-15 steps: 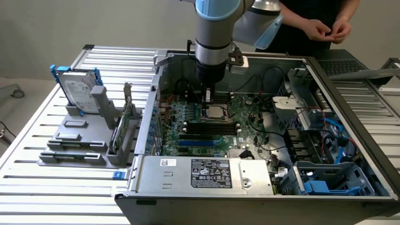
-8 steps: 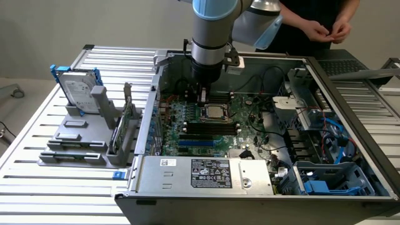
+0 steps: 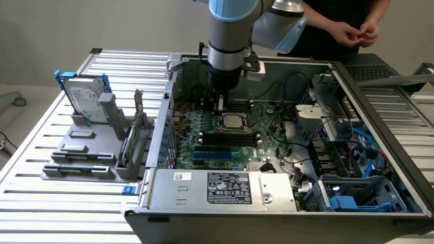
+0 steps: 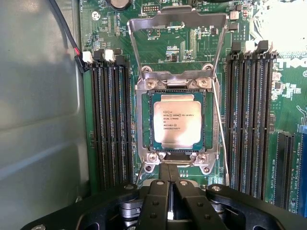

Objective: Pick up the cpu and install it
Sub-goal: 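Close the cpu cover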

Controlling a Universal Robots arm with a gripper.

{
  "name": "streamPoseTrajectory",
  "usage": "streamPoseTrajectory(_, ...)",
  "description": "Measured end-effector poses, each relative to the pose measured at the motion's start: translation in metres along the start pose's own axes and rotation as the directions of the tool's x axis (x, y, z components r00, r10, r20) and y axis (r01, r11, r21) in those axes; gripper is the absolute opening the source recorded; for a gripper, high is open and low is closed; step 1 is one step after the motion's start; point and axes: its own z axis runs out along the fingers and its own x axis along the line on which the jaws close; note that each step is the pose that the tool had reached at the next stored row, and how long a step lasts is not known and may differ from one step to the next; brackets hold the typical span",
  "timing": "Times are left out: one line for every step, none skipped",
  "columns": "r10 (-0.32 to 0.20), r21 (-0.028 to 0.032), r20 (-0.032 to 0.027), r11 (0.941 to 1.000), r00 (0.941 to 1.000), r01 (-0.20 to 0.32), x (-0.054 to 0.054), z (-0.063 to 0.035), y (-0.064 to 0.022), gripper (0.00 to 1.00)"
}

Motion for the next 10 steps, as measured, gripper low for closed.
streamPoseTrajectory(0.000, 0.0000, 0.0000, 1.0000, 1.0000, 0.000, 0.0000, 0.0000, 0.0000, 0.11)
streamPoseTrajectory(0.000, 0.0000, 0.0000, 1.0000, 1.0000, 0.000, 0.0000, 0.0000, 0.0000, 0.11)
streamPoseTrajectory(0.000, 0.0001, 0.0000, 1.0000, 1.0000, 0.000, -0.0003, -0.0001, -0.0001, 0.11)
streamPoseTrajectory(0.000, 0.0000, -0.0004, 1.0000, 1.0000, 0.000, -0.0003, -0.0002, -0.0001, 0.11)
streamPoseTrajectory(0.000, 0.0001, -0.0006, 1.0000, 1.0000, 0.000, -0.0005, -0.0006, 0.0000, 0.11)
streamPoseTrajectory(0.000, 0.0000, -0.0011, 1.0000, 1.0000, 0.000, -0.0007, -0.0012, 0.0000, 0.11)
streamPoseTrajectory(0.000, 0.0001, -0.0012, 1.0000, 1.0000, 0.000, -0.0011, -0.0021, 0.0001, 0.11)
streamPoseTrajectory(0.000, 0.0000, -0.0016, 1.0000, 1.0000, 0.000, -0.0016, -0.0034, 0.0001, 0.11)
streamPoseTrajectory(0.000, 0.0001, -0.0017, 1.0000, 1.0000, 0.000, -0.0021, -0.0050, 0.0002, 0.11)
streamPoseTrajectory(0.000, 0.0001, -0.0017, 1.0000, 1.0000, 0.000, -0.0028, -0.0069, 0.0002, 0.11)
